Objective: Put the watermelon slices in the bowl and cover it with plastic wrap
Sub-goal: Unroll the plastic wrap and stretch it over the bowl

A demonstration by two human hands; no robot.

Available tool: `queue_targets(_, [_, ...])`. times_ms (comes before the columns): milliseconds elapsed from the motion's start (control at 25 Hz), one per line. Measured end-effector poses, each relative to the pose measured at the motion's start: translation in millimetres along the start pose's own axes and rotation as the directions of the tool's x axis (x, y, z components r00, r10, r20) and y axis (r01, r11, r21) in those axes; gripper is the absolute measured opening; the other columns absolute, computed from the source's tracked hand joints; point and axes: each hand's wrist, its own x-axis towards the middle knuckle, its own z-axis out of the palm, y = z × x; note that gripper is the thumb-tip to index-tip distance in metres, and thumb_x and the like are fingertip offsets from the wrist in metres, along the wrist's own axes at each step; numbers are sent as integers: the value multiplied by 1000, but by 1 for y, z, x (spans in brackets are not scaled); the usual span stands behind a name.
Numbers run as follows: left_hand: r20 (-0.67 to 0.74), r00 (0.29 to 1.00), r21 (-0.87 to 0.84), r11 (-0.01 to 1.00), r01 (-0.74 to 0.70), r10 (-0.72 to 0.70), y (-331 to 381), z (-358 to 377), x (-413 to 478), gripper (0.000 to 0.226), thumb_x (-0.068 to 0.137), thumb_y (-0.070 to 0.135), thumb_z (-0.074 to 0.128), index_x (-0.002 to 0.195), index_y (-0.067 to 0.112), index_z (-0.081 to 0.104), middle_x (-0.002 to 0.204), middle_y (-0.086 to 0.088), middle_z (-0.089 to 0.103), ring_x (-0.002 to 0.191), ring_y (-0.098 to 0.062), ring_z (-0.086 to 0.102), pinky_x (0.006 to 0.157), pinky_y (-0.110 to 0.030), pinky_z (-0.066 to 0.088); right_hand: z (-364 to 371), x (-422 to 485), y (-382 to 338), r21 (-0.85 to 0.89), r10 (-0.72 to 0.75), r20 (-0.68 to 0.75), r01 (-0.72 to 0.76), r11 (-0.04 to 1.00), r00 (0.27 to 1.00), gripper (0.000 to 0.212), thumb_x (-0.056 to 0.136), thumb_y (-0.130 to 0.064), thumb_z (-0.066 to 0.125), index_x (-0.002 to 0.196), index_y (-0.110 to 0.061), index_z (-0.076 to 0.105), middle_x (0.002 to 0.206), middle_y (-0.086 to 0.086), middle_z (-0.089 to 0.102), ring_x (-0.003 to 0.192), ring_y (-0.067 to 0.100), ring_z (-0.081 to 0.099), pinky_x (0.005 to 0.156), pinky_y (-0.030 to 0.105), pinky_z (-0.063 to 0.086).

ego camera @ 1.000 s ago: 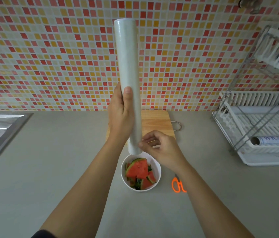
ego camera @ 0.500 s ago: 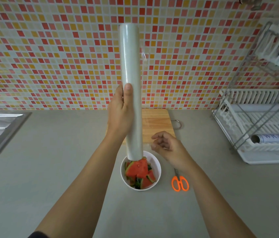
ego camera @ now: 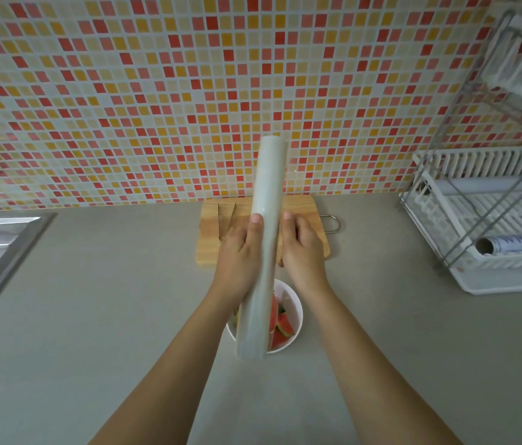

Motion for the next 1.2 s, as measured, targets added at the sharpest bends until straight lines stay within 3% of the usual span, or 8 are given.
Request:
queue_targets(120, [12, 994, -52, 993, 105, -105, -10, 4, -13, 45, 79, 68, 53, 99, 29, 58, 87, 8, 69, 77, -4, 66, 66, -23, 55, 0, -2, 12, -16, -33, -10, 33, 999, 999, 35, 98, -34, 35, 70, -15, 46, 58, -6, 45, 52, 4, 42, 54, 19, 37])
queue_targets(240, [-32, 969, -52, 969, 243, -245, -23, 5, -17, 42, 71, 57, 73, 95, 32, 48, 88, 13, 62, 70, 2, 65, 59, -21, 50, -5, -6, 29, -91, 13, 7, -13, 996, 1000, 33, 98, -31, 34, 70, -17, 43, 59, -5, 44, 55, 8, 41, 56, 26, 34])
queue_targets(400, [-2, 923, -66, 921, 384, -385, -40, 8, -23, 32, 79, 58, 63, 91, 29, 57, 91, 5, 68, 78, -13, 68, 70, -33, 57, -20, -9, 53, -201, 103, 2, -100, 974, 995, 33, 98, -31, 34, 68, -20, 39, 60, -3, 44, 56, 11, 42, 55, 28, 33])
queue_targets(600, [46, 874, -143, 863, 485, -484, -48, 12, -32, 47, 80, 62, 48, 89, 20, 67, 89, -7, 73, 81, -25, 70, 76, -43, 57, -28, -11, 77, -241, 153, 14, -145, 960, 988, 34, 97, -31, 34, 67, -15, 37, 58, -3, 38, 54, 14, 35, 47, 20, 29])
queue_targets(720, [6, 882, -13, 882, 471, -471, -47, 24, -40, 45, 77, 66, 47, 92, 25, 59, 91, -2, 71, 82, -20, 68, 78, -43, 56, -29, -11, 92, -267, 173, 2, -166, 949, 985, 34, 97, -29, 34, 67, -14, 39, 59, -2, 42, 53, 12, 38, 47, 14, 31])
queue_targets(880, [-2, 880, 12, 880, 475, -475, -51, 32, -43, 59, 63, 52, 79, 98, 22, 41, 92, -5, 70, 77, -22, 72, 72, -44, 59, -34, -12, 109, -289, 194, -10, -189, 939, 981, 36, 97, -30, 35, 63, -18, 35, 57, -3, 41, 52, 7, 39, 49, 13, 32])
queue_targets(1040, [-107, 901, 61, 902, 428, -420, -56, 29, -44, 31, 76, 51, 70, 88, 30, 52, 84, 12, 63, 73, -3, 63, 58, -23, 49, -39, -11, 114, -289, 183, -15, -180, 940, 983, 36, 96, -35, 34, 63, -20, 35, 57, -5, 41, 50, 2, 41, 50, 15, 32])
queue_targets(1200, [-143, 929, 115, 926, 359, -342, -56, 34, -51, 27, 84, 51, 62, 98, 29, 53, 79, 18, 60, 65, 7, 59, 51, -11, 39, -38, -13, 111, -241, 237, -13, -233, 942, 971, 35, 96, -40, 30, 68, -22, 41, 63, -7, 47, 57, 4, 44, 60, 30, 35])
